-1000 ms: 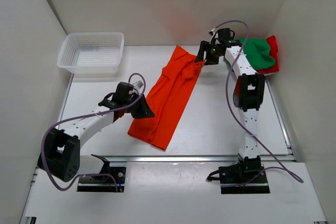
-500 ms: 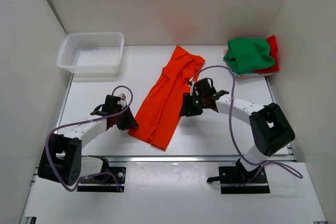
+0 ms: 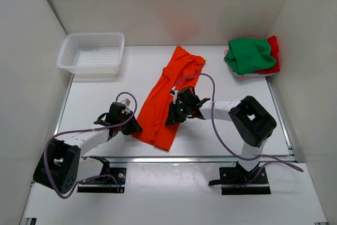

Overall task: Fold and stack the t-shirts
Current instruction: Rotate the tshirt 85 degrees, then grab the bottom of the folded rectangular tshirt with both arms

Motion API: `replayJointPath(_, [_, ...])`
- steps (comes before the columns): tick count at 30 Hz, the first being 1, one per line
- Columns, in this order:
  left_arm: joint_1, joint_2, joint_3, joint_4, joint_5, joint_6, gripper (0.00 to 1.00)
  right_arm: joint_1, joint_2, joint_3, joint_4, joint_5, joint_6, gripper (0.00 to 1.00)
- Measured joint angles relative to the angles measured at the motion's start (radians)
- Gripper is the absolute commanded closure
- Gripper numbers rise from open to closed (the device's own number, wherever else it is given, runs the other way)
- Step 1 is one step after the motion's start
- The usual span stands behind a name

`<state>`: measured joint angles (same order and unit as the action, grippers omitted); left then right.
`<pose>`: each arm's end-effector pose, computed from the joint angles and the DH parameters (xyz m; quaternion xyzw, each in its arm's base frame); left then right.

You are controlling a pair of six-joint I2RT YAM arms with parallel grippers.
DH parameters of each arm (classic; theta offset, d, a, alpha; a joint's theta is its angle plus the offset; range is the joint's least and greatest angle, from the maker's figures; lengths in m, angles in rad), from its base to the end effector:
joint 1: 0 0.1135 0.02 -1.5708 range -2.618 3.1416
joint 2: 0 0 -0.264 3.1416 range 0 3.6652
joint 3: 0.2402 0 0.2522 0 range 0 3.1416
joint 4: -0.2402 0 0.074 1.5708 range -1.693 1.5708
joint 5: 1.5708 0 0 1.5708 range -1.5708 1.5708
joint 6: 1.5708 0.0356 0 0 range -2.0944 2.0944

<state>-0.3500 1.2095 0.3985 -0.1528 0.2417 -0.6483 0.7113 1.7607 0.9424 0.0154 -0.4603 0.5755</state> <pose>0.1857 -0.0769 0.1350 -0.1051 0.9422 -0.2430 0.2054 0.2583 0.2435 0.1588 -0.1465 0.8949 0.3880 0.1649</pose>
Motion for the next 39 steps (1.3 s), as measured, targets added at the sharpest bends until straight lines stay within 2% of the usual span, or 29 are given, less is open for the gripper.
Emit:
replayJointPath(4, [-0.042,-0.032,-0.017,-0.009,-0.018,-0.026,0.80,0.006,0.021,-0.060,-0.032,-0.009,0.003,1.00])
replayJointPath(8, [-0.111,-0.097,-0.058,-0.031,-0.017,-0.066,0.87,-0.010,-0.068,-0.146,-0.074,-0.004,-0.037,1.00])
replayJointPath(11, [-0.147,-0.168,-0.098,-0.059,0.001,-0.093,0.92,-0.065,-0.118,-0.185,-0.141,-0.024,-0.096,1.00])
replayJointPath(16, [-0.241,-0.216,-0.098,-0.111,0.011,-0.117,0.93,-0.165,-0.143,-0.183,-0.241,-0.040,-0.200,1.00])
replayJointPath(21, [-0.328,-0.223,-0.091,-0.108,0.039,-0.142,0.86,-0.211,-0.152,-0.150,-0.336,-0.008,-0.278,1.00])
replayJointPath(23, [-0.337,-0.225,-0.077,-0.108,0.046,-0.144,0.82,-0.224,-0.160,-0.138,-0.376,0.013,-0.296,0.96])
replayJointPath(24, [-0.338,-0.227,-0.066,-0.109,0.048,-0.141,0.81,-0.224,-0.172,-0.137,-0.393,0.029,-0.298,0.80])
replayJointPath(25, [-0.339,-0.229,-0.055,-0.110,0.048,-0.137,0.79,-0.221,-0.191,-0.138,-0.415,0.048,-0.293,0.72])
replayJointPath(27, [-0.340,-0.237,-0.031,-0.108,0.049,-0.126,0.70,-0.201,-0.256,-0.157,-0.429,0.075,-0.273,0.57])
replayJointPath(30, [-0.343,-0.256,-0.021,-0.103,0.038,-0.115,0.66,-0.167,-0.423,-0.241,-0.417,0.097,-0.210,0.43])
replayJointPath(32, [-0.357,-0.262,-0.022,-0.098,0.028,-0.116,0.64,-0.146,-0.531,-0.312,-0.407,0.119,-0.154,0.41])
replayJointPath(35, [-0.392,-0.254,-0.026,-0.086,0.008,-0.116,0.56,-0.143,-0.657,-0.427,-0.398,0.143,-0.063,0.37])
replayJointPath(39, [-0.436,-0.205,-0.042,-0.054,-0.011,-0.124,0.56,-0.133,-0.765,-0.539,-0.401,0.169,0.039,0.36])
